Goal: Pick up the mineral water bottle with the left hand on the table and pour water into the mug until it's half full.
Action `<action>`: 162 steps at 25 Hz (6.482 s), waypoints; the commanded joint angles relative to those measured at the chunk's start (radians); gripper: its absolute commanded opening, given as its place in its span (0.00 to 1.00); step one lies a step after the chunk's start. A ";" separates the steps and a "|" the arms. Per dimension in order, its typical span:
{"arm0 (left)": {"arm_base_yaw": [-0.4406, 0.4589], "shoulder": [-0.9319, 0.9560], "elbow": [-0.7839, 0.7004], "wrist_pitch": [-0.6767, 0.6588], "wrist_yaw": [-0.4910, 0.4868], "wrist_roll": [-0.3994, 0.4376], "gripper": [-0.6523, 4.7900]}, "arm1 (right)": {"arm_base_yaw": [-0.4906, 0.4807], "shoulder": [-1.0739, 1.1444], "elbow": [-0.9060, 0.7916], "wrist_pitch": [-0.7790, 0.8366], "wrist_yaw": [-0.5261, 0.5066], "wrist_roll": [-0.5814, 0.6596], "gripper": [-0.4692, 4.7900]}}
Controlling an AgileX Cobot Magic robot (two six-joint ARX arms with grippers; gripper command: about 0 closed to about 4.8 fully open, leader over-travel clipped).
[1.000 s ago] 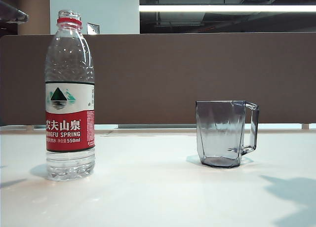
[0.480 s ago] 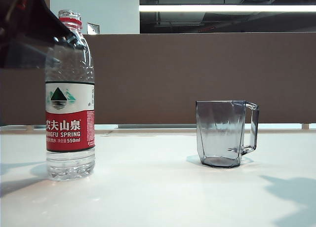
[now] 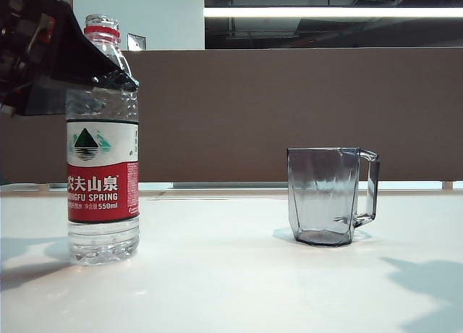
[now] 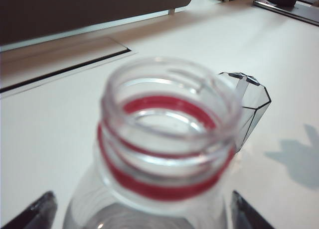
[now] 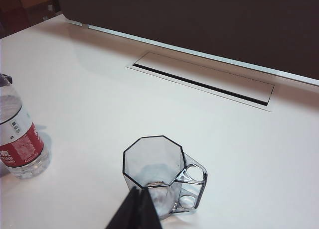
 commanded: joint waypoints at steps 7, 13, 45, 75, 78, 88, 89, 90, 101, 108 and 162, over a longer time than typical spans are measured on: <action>-0.001 -0.002 -0.109 0.151 0.002 -0.032 1.00 | 0.001 0.000 0.005 0.011 -0.001 0.003 0.09; -0.001 0.055 -0.109 0.256 -0.004 -0.062 1.00 | 0.001 0.000 0.005 0.011 -0.001 0.003 0.09; -0.023 0.177 -0.103 0.432 0.007 -0.109 1.00 | 0.000 0.006 0.005 -0.008 -0.001 0.003 0.09; -0.077 0.208 -0.103 0.393 -0.089 -0.065 1.00 | 0.000 0.005 0.005 -0.008 -0.002 0.003 0.09; -0.077 0.208 -0.103 0.393 -0.085 -0.065 1.00 | 0.000 0.005 0.005 -0.008 -0.002 0.003 0.09; -0.077 0.208 -0.103 0.393 -0.086 -0.061 0.71 | 0.000 0.006 0.005 -0.008 -0.001 0.003 0.09; -0.077 0.208 -0.103 0.393 -0.086 -0.061 0.63 | 0.000 0.006 0.005 -0.008 -0.001 0.003 0.09; -0.077 0.208 -0.103 0.393 -0.086 -0.061 0.56 | 0.000 0.006 0.005 -0.008 -0.001 0.003 0.09; -0.076 0.208 -0.103 0.393 -0.086 -0.060 0.44 | 0.000 0.005 0.005 -0.011 -0.007 0.003 0.09; -0.077 0.208 -0.097 0.394 -0.191 -0.061 0.44 | 0.001 0.005 0.005 -0.046 -0.077 0.003 0.09; -0.490 0.683 0.648 -0.095 -0.901 0.544 0.44 | 0.000 0.005 0.005 -0.098 -0.113 0.003 0.09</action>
